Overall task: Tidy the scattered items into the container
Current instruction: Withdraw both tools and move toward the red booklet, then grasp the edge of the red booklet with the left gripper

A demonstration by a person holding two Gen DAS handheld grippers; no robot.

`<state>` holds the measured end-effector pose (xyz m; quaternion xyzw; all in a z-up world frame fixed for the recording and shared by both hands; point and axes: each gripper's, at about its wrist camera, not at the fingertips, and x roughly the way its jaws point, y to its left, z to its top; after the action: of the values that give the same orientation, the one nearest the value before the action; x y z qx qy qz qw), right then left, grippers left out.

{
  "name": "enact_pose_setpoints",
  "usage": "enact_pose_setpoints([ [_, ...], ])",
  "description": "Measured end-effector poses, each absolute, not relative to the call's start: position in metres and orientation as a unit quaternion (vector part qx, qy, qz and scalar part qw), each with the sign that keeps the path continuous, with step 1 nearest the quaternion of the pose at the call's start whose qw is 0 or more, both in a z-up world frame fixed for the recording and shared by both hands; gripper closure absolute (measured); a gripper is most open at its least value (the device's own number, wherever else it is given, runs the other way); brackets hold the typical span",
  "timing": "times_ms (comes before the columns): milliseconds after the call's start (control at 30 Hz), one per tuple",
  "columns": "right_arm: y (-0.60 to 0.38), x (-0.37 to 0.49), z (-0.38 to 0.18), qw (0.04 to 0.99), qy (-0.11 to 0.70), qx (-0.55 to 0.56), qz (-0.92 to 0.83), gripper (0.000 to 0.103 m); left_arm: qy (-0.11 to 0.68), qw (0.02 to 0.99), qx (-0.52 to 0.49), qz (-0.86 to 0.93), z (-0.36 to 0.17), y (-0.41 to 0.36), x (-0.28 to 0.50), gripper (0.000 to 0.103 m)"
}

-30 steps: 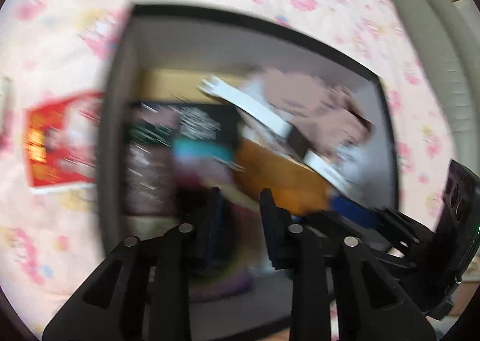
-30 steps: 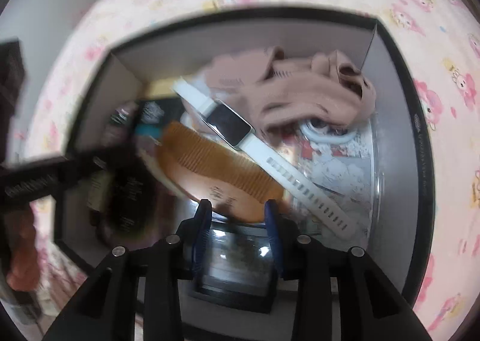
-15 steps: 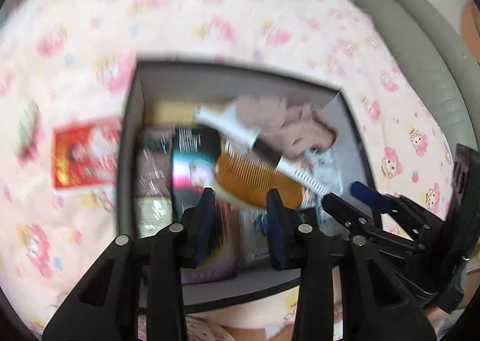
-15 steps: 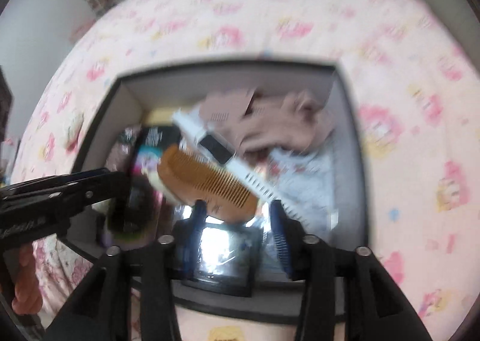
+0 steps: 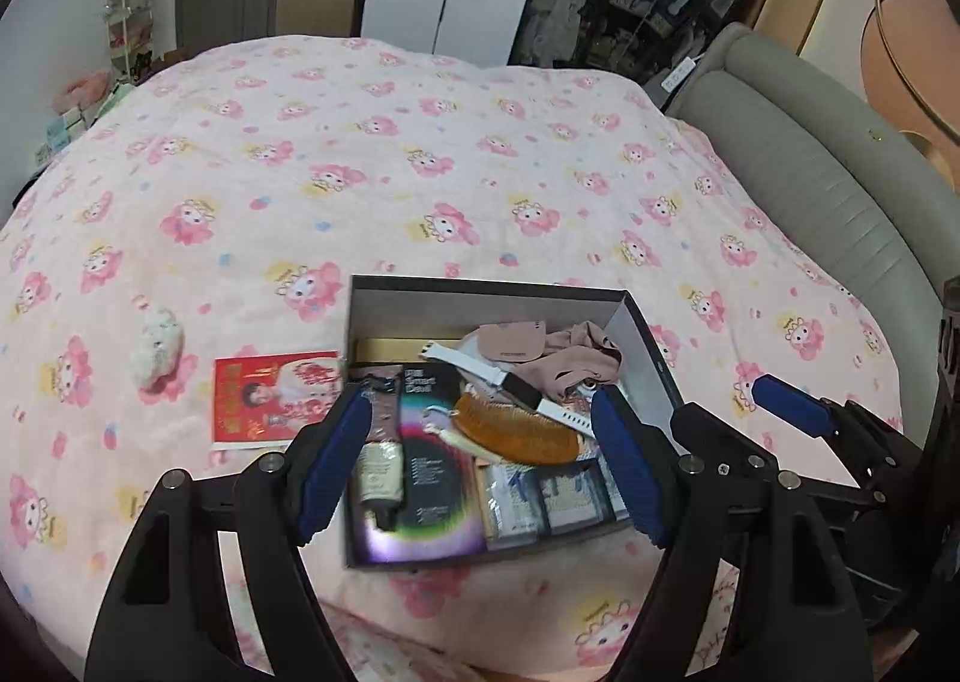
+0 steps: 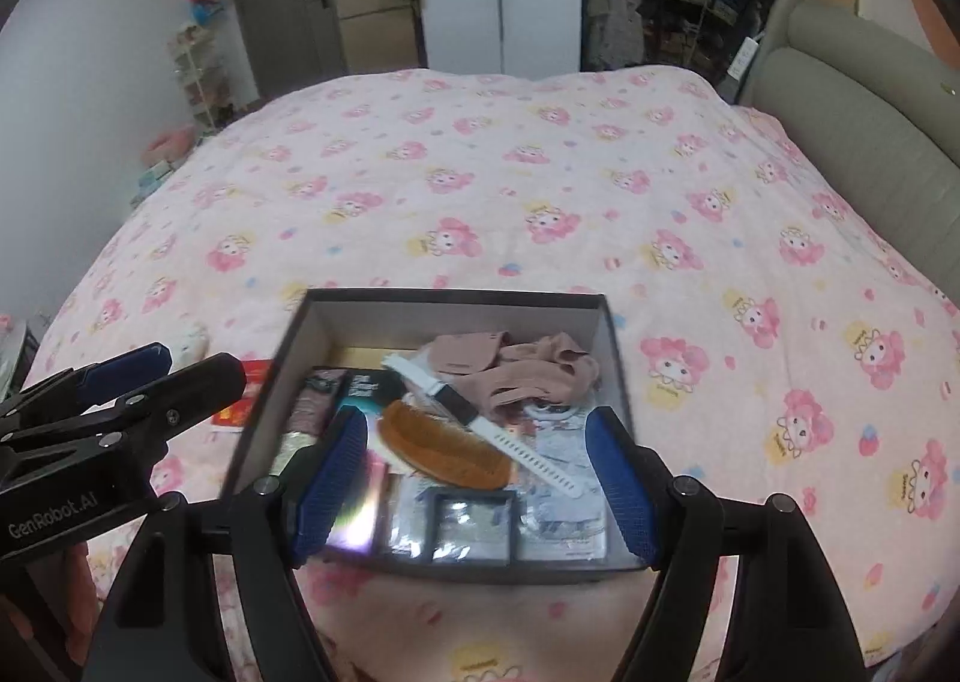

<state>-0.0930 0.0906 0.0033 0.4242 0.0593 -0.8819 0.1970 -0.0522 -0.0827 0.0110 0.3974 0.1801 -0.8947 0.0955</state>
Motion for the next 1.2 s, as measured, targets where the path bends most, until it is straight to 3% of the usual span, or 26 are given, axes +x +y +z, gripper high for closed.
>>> enact_pose_setpoints([
  [600,-0.014,-0.039,0.015,0.289,0.080,0.406,-0.863,0.030,0.190,0.184,0.369,-0.891,0.011,-0.161,0.050,0.026],
  [933,-0.079,-0.045,-0.022,0.360,0.082,0.448,-0.814,0.030,0.252,0.206,0.370,-0.870,-0.025,-0.218,0.076,0.026],
  [1033,-0.103,-0.053,-0.041,0.380,0.084,0.464,-0.796,0.040,0.296,0.201,0.370,-0.857,-0.051,-0.243,0.074,0.027],
  [1100,-0.119,-0.058,-0.055,0.379,0.098,0.472,-0.790,0.051,0.328,0.191,0.376,-0.845,-0.073,-0.260,0.070,0.030],
  [1200,-0.134,-0.073,-0.074,0.352,0.133,0.475,-0.796,0.060,0.367,0.165,0.392,-0.827,-0.107,-0.284,0.054,0.041],
])
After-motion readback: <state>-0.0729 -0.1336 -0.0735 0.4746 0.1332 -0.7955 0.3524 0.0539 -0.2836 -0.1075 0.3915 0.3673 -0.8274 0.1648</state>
